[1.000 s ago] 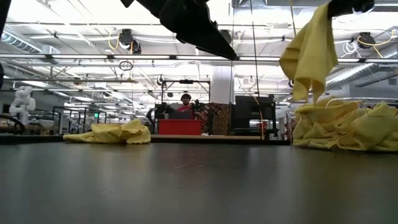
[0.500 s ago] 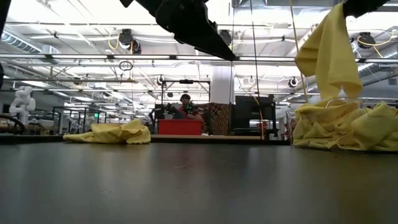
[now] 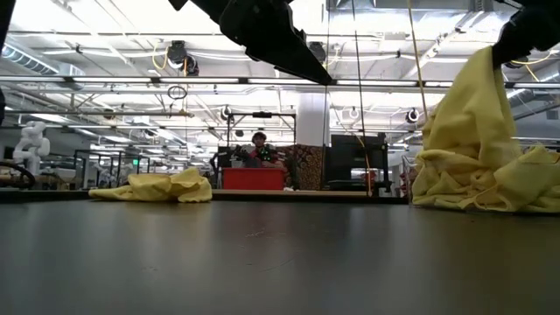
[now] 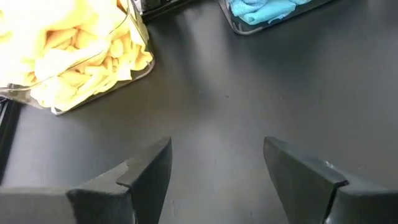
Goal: Sort microfiber towel by color & place in baskets
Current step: Put the yellow towel into the top transparent bin
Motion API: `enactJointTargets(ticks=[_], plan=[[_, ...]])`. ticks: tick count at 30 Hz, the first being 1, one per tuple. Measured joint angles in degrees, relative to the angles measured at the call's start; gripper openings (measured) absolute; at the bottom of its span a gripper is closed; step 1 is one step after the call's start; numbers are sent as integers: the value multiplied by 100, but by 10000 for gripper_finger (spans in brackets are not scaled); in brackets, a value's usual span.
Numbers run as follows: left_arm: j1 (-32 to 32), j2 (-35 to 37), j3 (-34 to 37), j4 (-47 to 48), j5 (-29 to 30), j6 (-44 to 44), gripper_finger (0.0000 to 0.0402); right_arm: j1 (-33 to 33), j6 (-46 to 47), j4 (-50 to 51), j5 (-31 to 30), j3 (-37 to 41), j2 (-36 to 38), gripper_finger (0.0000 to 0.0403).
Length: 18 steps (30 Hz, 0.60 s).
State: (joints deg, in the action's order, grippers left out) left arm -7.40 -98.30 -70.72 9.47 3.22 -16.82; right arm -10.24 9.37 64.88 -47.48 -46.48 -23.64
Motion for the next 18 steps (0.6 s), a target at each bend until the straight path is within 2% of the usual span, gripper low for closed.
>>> enactJointTargets(ticks=[18], plan=[[-1,0,0,3,4,-4,259,15,-109,-63,859,0,-1517,0]])
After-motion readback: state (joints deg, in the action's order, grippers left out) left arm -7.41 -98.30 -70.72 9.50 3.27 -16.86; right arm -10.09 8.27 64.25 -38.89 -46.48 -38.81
